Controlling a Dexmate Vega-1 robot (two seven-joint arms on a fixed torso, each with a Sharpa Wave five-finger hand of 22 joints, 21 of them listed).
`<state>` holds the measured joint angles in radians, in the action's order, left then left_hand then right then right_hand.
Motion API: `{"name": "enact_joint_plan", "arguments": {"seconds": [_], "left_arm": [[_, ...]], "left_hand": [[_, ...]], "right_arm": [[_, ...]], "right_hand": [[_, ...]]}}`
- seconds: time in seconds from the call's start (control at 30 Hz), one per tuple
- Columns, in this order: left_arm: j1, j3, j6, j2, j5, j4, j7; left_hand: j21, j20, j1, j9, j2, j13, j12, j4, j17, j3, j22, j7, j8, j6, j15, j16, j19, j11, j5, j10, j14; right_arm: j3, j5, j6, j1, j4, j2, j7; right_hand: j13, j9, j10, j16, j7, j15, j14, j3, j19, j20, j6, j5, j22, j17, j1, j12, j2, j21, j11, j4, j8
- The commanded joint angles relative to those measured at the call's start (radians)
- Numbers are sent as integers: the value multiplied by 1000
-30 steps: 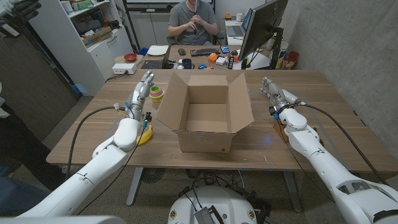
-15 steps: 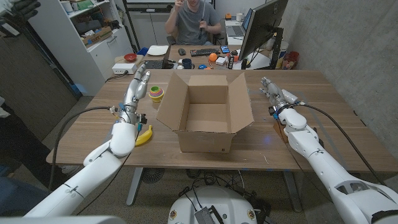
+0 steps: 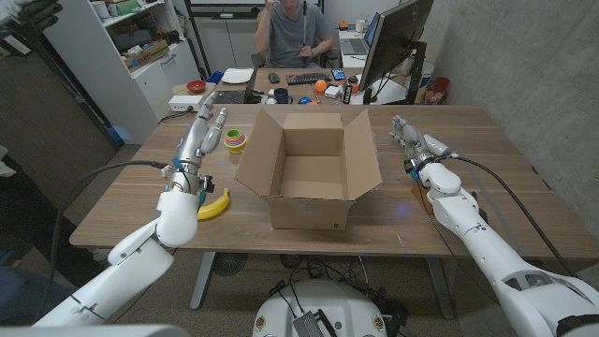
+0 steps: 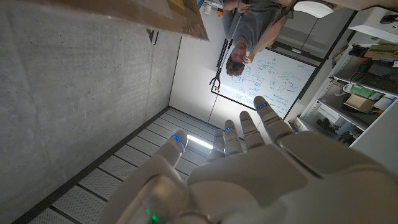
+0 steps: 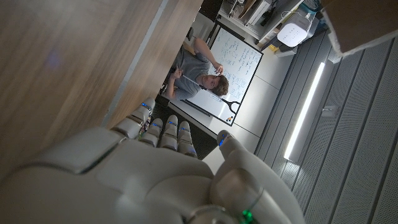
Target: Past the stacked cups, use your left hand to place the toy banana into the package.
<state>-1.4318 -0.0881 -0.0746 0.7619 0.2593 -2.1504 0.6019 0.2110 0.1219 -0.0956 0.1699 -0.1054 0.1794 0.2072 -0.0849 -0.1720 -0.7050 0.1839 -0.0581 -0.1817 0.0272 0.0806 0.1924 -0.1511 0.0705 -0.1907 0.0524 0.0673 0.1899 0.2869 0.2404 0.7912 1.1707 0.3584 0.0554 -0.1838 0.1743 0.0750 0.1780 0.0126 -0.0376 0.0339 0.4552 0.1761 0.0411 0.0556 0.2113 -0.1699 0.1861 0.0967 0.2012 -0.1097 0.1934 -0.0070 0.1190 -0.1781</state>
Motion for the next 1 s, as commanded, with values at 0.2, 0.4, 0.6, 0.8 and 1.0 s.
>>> {"name": "enact_joint_plan", "arguments": {"seconds": [0.2,0.4,0.6,0.8,1.0], "left_arm": [[-332,252,-286,12,156,-327,-218],[-415,323,-368,-22,234,-413,-324],[-471,371,-452,-55,329,-475,-427],[-477,384,-533,-59,421,-504,-536],[-466,384,-561,-68,488,-510,-599]], "left_hand": [[-1,10,-4,3,14,4,-9,22,-5,12,3,6,6,14,-1,-8,6,1,10,-18,-13],[-1,13,-5,3,18,5,-10,29,-6,15,3,-3,6,18,-1,-9,7,-1,9,-21,-16],[-1,7,-8,3,20,5,-10,36,-6,16,3,-11,6,24,-9,-11,6,-5,9,-22,-21],[-2,5,-8,4,43,5,-12,50,-6,28,2,-12,4,23,-16,-12,8,-14,11,-29,-29],[-5,4,-13,4,62,6,-11,72,-6,37,2,-21,-2,13,-33,-13,14,-41,10,-33,-40]], "right_arm": [[1,-3,16,-28,-56,-11,31],[4,-6,23,-39,-82,-20,41],[13,-12,32,-58,-124,-36,58],[13,-19,38,-65,-134,-39,65],[10,-23,51,-69,-143,-42,65]], "right_hand": [[-4,4,9,8,7,-40,1,-2,7,48,6,5,-3,2,0,6,-19,4,0,3,-7],[-4,4,10,8,8,-39,1,-3,7,48,6,5,-3,2,-1,6,-17,4,1,3,-7],[-4,4,10,8,8,-38,0,-4,7,46,7,5,-3,2,-2,6,-15,4,2,4,-7],[-4,4,11,8,9,-39,1,-4,8,46,7,6,-3,2,-3,7,-14,4,3,4,-7],[-4,4,12,8,10,-37,-1,-5,8,45,7,6,-3,1,-3,7,-12,4,3,4,-7]]}}
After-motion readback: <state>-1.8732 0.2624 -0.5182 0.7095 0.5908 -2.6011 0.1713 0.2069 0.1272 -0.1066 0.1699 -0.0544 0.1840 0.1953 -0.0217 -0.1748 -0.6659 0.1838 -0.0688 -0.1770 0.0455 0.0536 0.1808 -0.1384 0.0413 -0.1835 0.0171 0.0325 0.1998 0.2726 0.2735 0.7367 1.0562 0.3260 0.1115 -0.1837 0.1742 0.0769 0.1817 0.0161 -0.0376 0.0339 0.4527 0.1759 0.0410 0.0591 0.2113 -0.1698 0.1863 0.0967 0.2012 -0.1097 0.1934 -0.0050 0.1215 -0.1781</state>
